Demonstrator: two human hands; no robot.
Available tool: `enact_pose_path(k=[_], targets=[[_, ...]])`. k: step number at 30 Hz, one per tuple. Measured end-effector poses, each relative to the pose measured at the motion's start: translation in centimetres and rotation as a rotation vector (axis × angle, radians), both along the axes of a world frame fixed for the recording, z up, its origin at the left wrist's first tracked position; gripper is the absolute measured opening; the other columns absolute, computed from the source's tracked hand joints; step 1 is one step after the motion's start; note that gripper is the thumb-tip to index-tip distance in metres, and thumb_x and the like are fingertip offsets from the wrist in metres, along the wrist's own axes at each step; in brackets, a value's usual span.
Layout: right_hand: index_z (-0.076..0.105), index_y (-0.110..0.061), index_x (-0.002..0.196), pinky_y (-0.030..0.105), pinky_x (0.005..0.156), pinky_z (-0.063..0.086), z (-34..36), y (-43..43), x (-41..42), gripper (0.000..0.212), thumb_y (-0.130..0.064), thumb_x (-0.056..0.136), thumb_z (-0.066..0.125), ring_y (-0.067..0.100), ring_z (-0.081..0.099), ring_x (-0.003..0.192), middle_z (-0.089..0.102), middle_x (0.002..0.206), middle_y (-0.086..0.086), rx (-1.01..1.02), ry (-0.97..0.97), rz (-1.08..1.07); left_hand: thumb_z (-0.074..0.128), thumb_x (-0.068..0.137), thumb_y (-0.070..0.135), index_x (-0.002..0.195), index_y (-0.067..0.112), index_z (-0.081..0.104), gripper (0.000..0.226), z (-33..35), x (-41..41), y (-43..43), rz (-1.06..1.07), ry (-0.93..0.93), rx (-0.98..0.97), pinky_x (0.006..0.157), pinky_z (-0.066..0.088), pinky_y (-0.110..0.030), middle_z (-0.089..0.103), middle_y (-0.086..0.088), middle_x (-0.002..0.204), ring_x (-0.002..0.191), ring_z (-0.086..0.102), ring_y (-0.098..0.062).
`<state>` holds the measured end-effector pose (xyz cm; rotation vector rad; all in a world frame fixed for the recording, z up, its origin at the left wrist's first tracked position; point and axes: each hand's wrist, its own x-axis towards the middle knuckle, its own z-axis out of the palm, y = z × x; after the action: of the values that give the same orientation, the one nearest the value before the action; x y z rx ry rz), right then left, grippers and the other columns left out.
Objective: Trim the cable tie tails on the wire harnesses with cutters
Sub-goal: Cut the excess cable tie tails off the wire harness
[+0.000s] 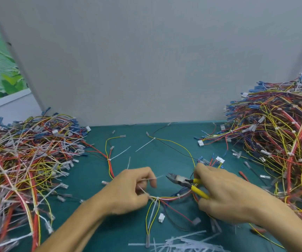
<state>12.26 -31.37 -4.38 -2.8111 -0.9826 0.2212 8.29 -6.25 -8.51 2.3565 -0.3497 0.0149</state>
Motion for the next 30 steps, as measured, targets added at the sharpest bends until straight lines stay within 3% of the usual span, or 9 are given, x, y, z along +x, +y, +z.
enact_pose_path(k=[2,6,9,11,13,15,19,23,30], targets=[[0.043,-0.023,0.100,0.037,0.080,0.045,0.6,0.9,0.2,0.022,-0.037,0.083,0.049,0.024,0.051,0.098,0.052,0.101,-0.001,-0.069,-0.078,0.017,0.067,0.074,0.016,0.090,0.034,0.056,0.027,-0.8,-0.5,0.2,-0.004,-0.015,0.024,0.053,0.028,-0.017,0.031,0.008,0.056,0.054,0.031,-0.009],[0.054,-0.021,0.096,0.035,0.070,0.045,0.6,1.7,0.4,0.021,-0.034,0.080,0.049,0.027,0.056,0.098,0.056,0.099,-0.002,-0.213,-0.167,0.028,0.078,0.073,0.025,0.090,0.037,0.061,0.027,-1.4,0.0,-0.1,0.027,-0.009,-0.025,0.051,0.024,-0.019,0.029,0.008,0.053,0.054,0.027,-0.010],[0.054,-0.023,0.096,0.033,0.067,0.041,0.3,1.5,0.2,0.021,-0.038,0.083,0.048,0.025,0.056,0.099,0.051,0.098,-0.005,-0.263,-0.177,0.026,0.079,0.074,0.029,0.088,0.033,0.067,0.020,-1.6,0.3,-0.5,0.016,-0.019,-0.034,0.052,0.031,-0.020,0.050,0.008,0.056,0.052,0.036,-0.008],[0.054,-0.024,0.099,0.033,0.069,0.040,0.1,1.3,0.3,0.023,-0.041,0.086,0.045,0.022,0.056,0.102,0.050,0.100,-0.007,-0.266,-0.183,0.022,0.074,0.080,0.030,0.087,0.027,0.070,0.008,-1.7,0.4,-0.5,0.004,-0.015,-0.053,0.061,0.042,-0.026,0.066,0.004,0.071,0.059,0.051,-0.010],[0.054,-0.023,0.102,0.033,0.071,0.042,0.1,1.2,0.4,0.026,-0.042,0.086,0.045,0.022,0.055,0.103,0.049,0.100,-0.008,-0.257,-0.190,0.028,0.069,0.085,0.028,0.081,0.022,0.072,0.007,-1.7,0.5,-0.3,0.012,-0.008,-0.090,0.068,0.047,-0.029,0.070,0.004,0.076,0.068,0.060,-0.012],[0.053,-0.022,0.100,0.032,0.067,0.040,0.1,1.3,0.4,0.026,-0.042,0.085,0.046,0.022,0.055,0.100,0.045,0.094,-0.008,-0.239,-0.187,0.044,0.069,0.086,0.025,0.076,0.023,0.070,0.010,-1.6,0.6,-0.2,0.038,-0.005,-0.119,0.063,0.043,-0.027,0.065,0.002,0.065,0.061,0.053,-0.009],[0.049,-0.025,0.092,0.031,0.055,0.029,0.0,1.9,0.0,0.020,-0.043,0.082,0.048,0.021,0.054,0.096,0.043,0.091,-0.006,-0.221,-0.213,0.084,0.070,0.086,0.025,0.073,0.020,0.066,0.014,-1.4,0.8,-0.1,0.093,-0.019,-0.132,0.051,0.027,-0.021,0.037,0.007,0.050,0.051,0.030,-0.007],[0.048,-0.027,0.091,0.031,0.063,0.031,-0.2,2.2,-0.1,0.023,-0.049,0.083,0.051,0.023,0.054,0.097,0.039,0.088,-0.005,-0.214,-0.223,0.099,0.069,0.086,0.025,0.073,0.019,0.064,0.016,-1.3,0.8,-0.2,0.101,-0.024,-0.112,0.050,0.025,-0.019,0.034,0.008,0.048,0.049,0.028,-0.007],[0.045,-0.026,0.086,0.032,0.056,0.027,-1.1,2.9,0.0,0.010,-0.034,0.081,0.050,0.028,0.049,0.084,0.033,0.080,-0.004,-0.237,-0.222,0.119,0.069,0.086,0.027,0.072,0.020,0.064,0.017,-1.4,0.7,-0.3,0.109,-0.011,-0.122,0.050,0.025,-0.019,0.034,0.008,0.048,0.050,0.028,-0.007]])
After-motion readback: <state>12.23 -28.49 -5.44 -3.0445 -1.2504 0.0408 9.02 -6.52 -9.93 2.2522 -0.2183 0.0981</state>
